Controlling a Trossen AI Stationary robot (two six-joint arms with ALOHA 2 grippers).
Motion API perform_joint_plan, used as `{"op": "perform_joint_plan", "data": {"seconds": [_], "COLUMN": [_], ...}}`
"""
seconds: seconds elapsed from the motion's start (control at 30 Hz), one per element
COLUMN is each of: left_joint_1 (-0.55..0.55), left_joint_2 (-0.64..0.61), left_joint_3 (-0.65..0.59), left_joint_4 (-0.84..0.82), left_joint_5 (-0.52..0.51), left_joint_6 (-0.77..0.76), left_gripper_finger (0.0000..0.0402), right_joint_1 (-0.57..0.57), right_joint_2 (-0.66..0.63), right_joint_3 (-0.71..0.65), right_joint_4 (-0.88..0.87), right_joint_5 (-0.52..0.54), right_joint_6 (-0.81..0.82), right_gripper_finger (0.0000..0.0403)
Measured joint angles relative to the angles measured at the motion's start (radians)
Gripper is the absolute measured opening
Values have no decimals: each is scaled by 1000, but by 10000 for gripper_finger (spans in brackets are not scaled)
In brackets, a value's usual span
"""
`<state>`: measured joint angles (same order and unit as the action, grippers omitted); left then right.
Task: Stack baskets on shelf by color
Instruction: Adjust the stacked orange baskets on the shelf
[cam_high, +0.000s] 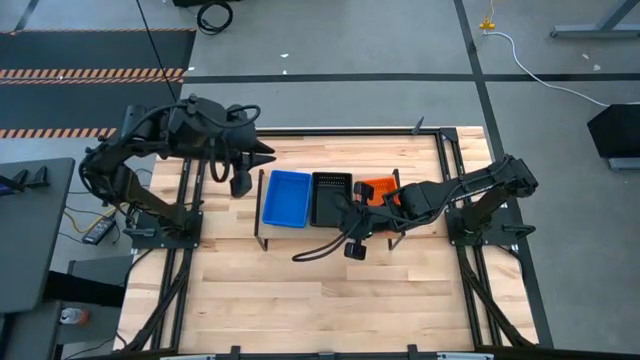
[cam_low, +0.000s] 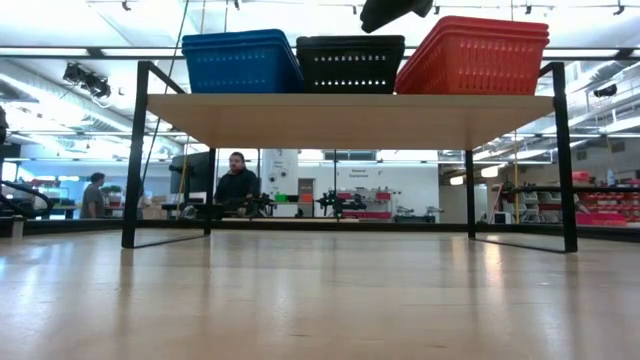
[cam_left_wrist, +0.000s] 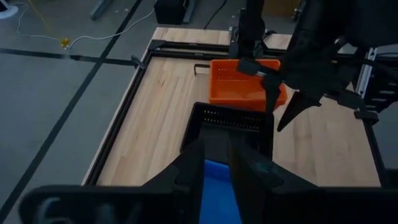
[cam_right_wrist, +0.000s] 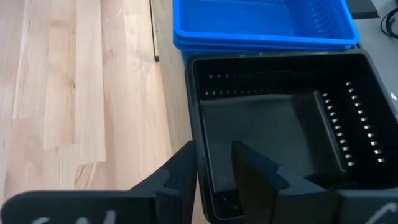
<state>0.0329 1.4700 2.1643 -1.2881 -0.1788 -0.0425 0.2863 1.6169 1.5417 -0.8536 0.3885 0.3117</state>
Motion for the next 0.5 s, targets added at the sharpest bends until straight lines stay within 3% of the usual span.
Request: {"op": "perform_joint_plan", "data": {"seconds": [0.37,0.5], "left_joint_1": [-25,-25], "left_joint_2": [1,3], "left_joint_3": [0,0], "left_joint_4": [-6,-21], "left_joint_5": [-72,-72], "left_joint_6": [-7,-14], "left_gripper_finger": [77,77], "right_joint_1": [-8,-6], "right_joint_2": [-1,-6], "right_joint_3": [0,48], "right_joint_4": [-3,-122], "right_joint_5": [-5,-23], "right_joint_6": [-16,-3], "right_gripper_finger": [110,109]}}
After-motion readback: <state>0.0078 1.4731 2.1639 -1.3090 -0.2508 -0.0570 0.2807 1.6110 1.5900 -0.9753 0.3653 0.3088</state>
